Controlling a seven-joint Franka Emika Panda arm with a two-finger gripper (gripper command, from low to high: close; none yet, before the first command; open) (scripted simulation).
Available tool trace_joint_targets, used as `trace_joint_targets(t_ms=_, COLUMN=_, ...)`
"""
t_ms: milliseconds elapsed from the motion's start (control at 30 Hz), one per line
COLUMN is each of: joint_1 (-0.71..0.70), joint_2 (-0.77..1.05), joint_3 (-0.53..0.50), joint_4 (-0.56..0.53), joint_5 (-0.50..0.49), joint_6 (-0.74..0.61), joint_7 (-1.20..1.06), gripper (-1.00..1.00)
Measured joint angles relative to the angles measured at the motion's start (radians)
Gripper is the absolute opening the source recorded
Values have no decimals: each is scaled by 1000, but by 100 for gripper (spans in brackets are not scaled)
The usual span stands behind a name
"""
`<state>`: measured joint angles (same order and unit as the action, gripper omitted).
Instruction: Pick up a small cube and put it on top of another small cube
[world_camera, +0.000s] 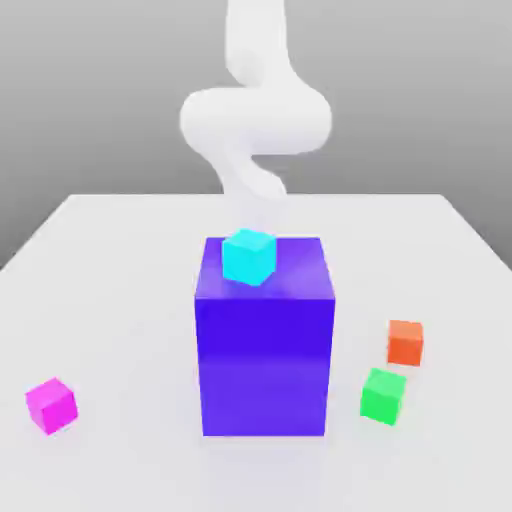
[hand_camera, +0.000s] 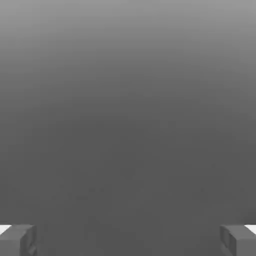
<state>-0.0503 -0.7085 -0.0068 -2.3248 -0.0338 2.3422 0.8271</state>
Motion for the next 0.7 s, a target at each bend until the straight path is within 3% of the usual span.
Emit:
trace_joint_targets(t_ms=433, joint_1=-215, joint_2=477, joint_3=-127, joint_4=-129, joint_5=-107, joint_6=219, joint_7=91, gripper=0)
trace_joint_targets(t_ms=700, joint_1=-347, joint_2=768, joint_3=-211, joint_4=-209, joint_5=9, joint_6=360, joint_7=16, gripper=0)
